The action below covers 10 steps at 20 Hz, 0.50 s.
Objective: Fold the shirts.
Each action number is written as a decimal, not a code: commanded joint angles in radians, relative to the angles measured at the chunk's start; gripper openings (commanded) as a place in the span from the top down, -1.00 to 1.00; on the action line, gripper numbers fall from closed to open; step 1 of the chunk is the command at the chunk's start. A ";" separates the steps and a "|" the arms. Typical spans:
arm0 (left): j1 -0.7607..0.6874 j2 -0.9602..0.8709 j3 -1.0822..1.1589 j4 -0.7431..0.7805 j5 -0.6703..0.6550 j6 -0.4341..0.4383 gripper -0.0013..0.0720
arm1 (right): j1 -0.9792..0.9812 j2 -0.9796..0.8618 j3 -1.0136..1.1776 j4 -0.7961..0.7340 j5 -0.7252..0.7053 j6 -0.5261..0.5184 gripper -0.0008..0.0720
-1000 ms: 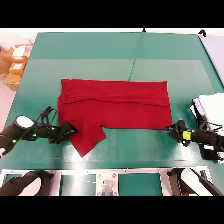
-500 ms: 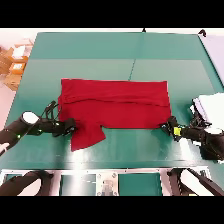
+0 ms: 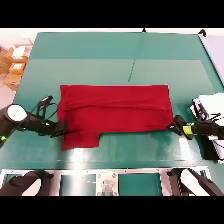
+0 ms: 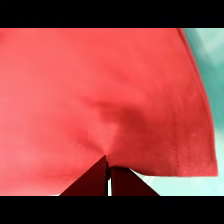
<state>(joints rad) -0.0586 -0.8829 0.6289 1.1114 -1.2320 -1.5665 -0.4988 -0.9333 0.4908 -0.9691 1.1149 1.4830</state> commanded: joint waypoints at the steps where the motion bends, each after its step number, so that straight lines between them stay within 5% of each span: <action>1: 0.000 0.016 0.108 0.033 0.010 -0.011 0.90 | 0.010 0.022 0.121 0.003 0.064 0.032 0.94; 5: 0.000 -0.086 0.304 0.035 0.098 0.026 0.90 | 0.114 -0.056 0.334 0.064 0.008 0.032 0.94; 10: 0.000 -0.401 0.531 0.038 0.167 0.074 0.90 | 0.233 -0.371 0.602 0.068 -0.054 0.037 0.94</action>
<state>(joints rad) -0.0586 -1.1336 1.0367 1.1469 -1.1202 -1.5234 -0.3241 -1.1530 0.9543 -0.9096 1.0943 1.5131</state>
